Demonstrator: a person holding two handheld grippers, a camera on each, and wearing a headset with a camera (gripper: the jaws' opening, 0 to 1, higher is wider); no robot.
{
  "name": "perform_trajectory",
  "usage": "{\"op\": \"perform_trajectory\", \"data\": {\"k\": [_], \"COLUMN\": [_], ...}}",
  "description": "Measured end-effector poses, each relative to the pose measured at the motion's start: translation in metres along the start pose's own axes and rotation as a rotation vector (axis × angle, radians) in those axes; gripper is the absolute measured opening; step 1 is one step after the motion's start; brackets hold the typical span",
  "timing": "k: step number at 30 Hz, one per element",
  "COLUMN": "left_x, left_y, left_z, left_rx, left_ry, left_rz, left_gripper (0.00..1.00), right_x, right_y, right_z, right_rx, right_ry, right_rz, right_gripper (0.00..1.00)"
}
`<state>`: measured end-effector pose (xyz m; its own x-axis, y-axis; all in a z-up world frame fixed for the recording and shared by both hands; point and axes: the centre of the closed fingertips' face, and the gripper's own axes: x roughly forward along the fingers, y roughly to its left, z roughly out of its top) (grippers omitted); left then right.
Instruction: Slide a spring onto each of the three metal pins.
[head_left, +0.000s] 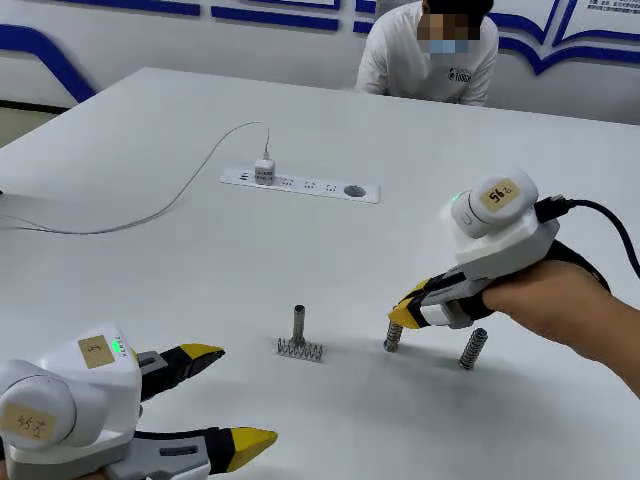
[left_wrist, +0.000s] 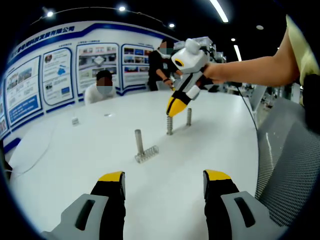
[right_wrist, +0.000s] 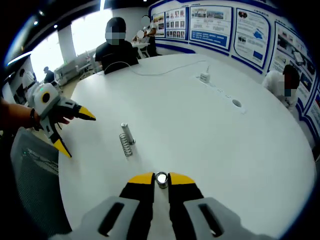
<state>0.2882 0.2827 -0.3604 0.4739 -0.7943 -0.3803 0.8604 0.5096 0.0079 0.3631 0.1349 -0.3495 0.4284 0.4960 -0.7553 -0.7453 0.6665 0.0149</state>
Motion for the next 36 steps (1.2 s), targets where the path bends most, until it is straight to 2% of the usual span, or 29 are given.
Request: {"op": "perform_trajectory", "data": {"k": [29,36], "left_x": [0.000,0.000], "left_y": [0.002,0.002], "left_z": [-0.002,-0.002], "left_rx": [-0.007,-0.007], "left_ry": [0.001,0.001], "left_rz": [0.004,0.005], "left_gripper": [0.64,0.64], "right_x": [0.010,0.011], "right_y": [-0.003,-0.004], "right_z": [-0.009,-0.007], "right_rx": [-0.019,-0.036], "right_ry": [0.013,0.003], "right_rz": [-0.002,-0.010], "right_gripper": [0.12,0.16]}}
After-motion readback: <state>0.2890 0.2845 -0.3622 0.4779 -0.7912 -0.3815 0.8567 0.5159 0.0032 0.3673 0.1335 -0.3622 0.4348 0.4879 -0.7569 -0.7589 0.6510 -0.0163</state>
